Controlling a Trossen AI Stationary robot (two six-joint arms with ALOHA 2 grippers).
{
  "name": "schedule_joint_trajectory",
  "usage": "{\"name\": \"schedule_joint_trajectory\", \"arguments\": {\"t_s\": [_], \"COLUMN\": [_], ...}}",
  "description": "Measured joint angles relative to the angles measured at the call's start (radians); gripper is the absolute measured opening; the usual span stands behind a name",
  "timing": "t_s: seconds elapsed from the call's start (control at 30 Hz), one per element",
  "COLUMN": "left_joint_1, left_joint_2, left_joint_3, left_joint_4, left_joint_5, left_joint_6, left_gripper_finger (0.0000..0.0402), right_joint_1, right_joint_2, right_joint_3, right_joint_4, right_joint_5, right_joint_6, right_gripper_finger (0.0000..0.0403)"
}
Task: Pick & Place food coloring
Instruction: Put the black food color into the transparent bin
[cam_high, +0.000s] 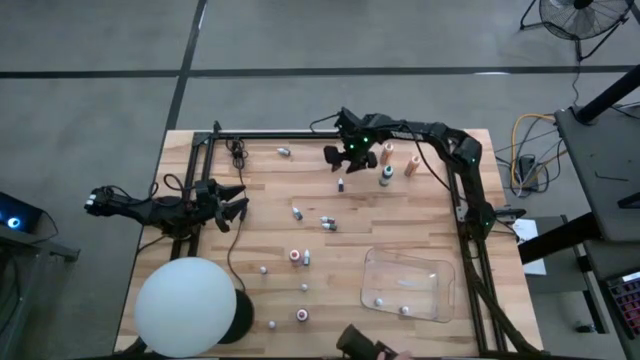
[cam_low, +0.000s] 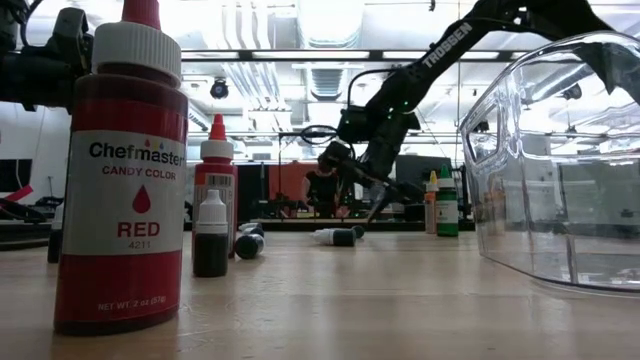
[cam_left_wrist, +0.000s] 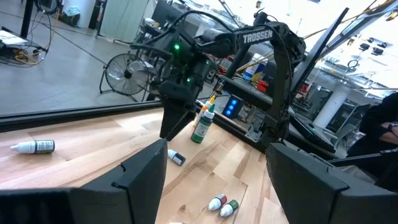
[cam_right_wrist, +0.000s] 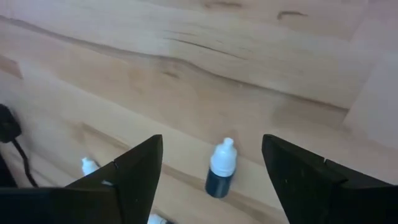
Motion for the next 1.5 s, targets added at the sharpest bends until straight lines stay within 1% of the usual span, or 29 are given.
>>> {"name": "schedule_joint_trajectory", "arguments": {"t_s": [0.23, 0.57, 0.83, 0.97, 1.3, 1.5], "left_joint_1": [0.000, 0.000, 0.000, 0.000, 0.000, 0.000], "left_joint_2": [0.000, 0.000, 0.000, 0.000, 0.000, 0.000], "left_joint_3": [0.000, 0.000, 0.000, 0.000, 0.000, 0.000], "left_joint_4": [0.000, 0.000, 0.000, 0.000, 0.000, 0.000], "left_joint_5": [0.000, 0.000, 0.000, 0.000, 0.000, 0.000], "left_joint_6": [0.000, 0.000, 0.000, 0.000, 0.000, 0.000], "left_gripper_finger": [0.0245, 0.0245, 0.0245, 0.0245, 0.0245, 0.0245], "right_joint_1": [0.003, -0.008, -0.014, -0.016, -0.009, -0.009], "right_joint_2": [0.001, 0.033, 0.046, 0.051, 0.066, 0.070], "right_joint_3": [-0.031, -0.040, -0.037, -0.026, -0.024, -0.023], "right_joint_4": [0.006, 0.003, -0.001, 0.004, -0.001, 0.000], "right_joint_5": [-0.006, -0.119, -0.139, -0.197, -0.202, -0.191], "right_joint_6": [-0.021, -0.180, -0.195, -0.212, -0.237, -0.203], "right_gripper_finger": [0.0256, 0.0249, 0.0247, 0.0246, 0.0246, 0.0246]}}
